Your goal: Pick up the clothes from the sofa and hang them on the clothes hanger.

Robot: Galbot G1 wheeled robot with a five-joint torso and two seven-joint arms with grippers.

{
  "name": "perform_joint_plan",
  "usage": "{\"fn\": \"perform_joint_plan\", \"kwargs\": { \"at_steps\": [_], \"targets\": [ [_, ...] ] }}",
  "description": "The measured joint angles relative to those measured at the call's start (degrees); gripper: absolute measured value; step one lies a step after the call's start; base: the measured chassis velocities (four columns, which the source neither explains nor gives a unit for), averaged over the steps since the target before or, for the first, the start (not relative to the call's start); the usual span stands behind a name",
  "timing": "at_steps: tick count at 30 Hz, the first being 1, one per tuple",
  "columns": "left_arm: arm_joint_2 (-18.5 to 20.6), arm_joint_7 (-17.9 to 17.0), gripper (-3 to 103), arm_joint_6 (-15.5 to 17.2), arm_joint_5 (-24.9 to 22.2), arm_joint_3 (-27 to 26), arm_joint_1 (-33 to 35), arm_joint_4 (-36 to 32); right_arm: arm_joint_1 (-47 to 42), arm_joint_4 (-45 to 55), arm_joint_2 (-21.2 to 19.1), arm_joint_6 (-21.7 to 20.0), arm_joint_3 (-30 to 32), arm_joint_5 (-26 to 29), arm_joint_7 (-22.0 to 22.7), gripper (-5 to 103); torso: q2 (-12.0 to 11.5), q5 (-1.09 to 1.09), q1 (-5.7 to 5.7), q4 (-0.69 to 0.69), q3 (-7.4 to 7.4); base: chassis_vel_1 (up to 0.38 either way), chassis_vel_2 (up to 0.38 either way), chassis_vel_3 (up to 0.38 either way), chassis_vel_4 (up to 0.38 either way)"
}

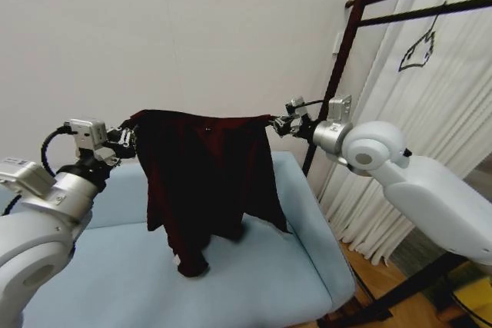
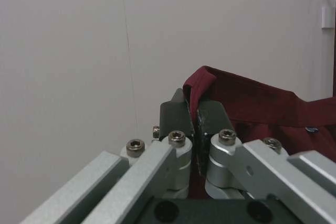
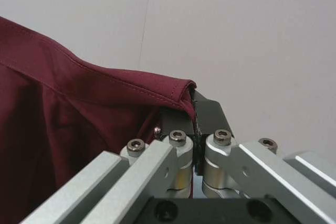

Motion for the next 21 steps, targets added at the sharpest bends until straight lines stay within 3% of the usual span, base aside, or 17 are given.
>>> {"fn": "perform_joint_plan", "kwargs": {
  "at_steps": [8,12,16,20,21],
  "targets": [
    [2.4,0.1,2,-1.6,-1.0,3.4,-4.4,2.5,-0.3,0.0,0.5,0.2,-1.0,0.1,1.3,-3,0.0,0.0,0.01,0.0,0.0,0.0,0.0,0.0,0.0],
    [6.1,0.3,2,-1.2,-4.0,6.8,-11.2,5.9,-1.4,-0.3,0.7,0.4,-0.5,0.1,1.7,17,0.0,0.0,0.01,0.0,0.0,0.0,0.0,0.0,0.0],
    [7.9,0.7,2,-0.5,-6.0,8.1,-14.7,7.9,-2.7,-0.4,0.6,0.4,0.2,0.1,1.5,22,0.0,0.01,0.01,-0.01,0.0,0.0,0.0,0.0,0.0],
    [10.2,1.8,2,0.1,-8.8,8.8,-16.8,9.6,-3.6,-0.6,0.5,0.9,1.6,-0.4,3.0,44,0.0,0.01,0.01,0.0,0.01,0.0,0.0,0.0,0.0],
    [10.2,1.8,2,0.1,-8.8,8.8,-16.8,9.6,-3.6,-0.6,0.5,0.9,1.6,-0.4,3.0,44,0.0,0.01,0.01,0.0,0.01,0.0,0.0,0.0,0.0]
  ]
}}
